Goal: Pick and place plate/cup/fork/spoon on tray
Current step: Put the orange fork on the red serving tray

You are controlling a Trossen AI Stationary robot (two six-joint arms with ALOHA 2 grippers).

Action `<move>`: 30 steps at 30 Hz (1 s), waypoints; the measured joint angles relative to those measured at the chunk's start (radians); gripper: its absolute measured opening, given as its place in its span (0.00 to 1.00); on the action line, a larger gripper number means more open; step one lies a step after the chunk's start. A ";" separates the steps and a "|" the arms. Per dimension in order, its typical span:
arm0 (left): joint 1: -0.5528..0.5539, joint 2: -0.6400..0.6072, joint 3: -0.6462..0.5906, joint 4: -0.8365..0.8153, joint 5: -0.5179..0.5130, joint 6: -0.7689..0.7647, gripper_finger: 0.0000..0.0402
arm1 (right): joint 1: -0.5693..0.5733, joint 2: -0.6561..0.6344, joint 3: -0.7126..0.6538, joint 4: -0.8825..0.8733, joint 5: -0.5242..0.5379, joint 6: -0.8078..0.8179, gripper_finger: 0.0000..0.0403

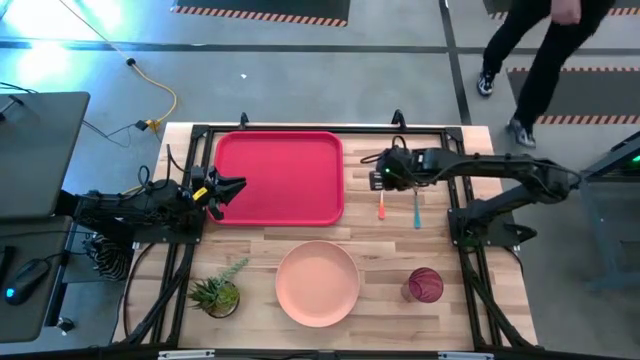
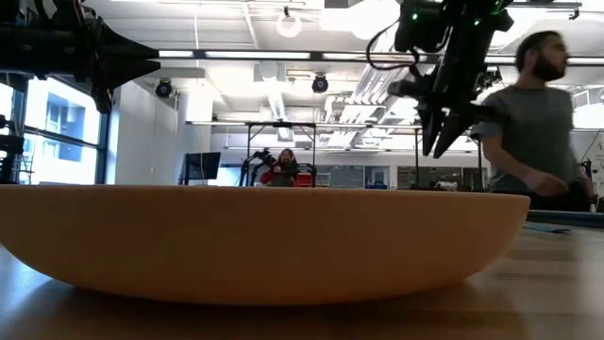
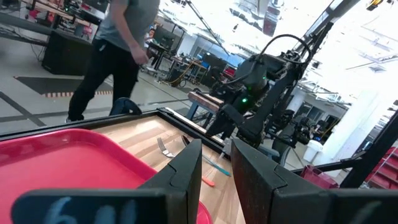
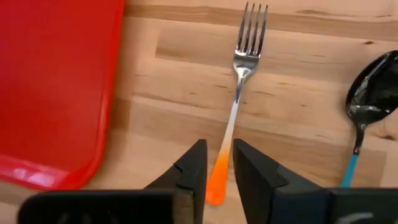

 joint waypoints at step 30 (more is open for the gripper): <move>0.000 0.000 0.000 -0.030 0.000 0.000 0.19 | -0.130 0.338 0.000 0.138 -0.061 -0.098 0.26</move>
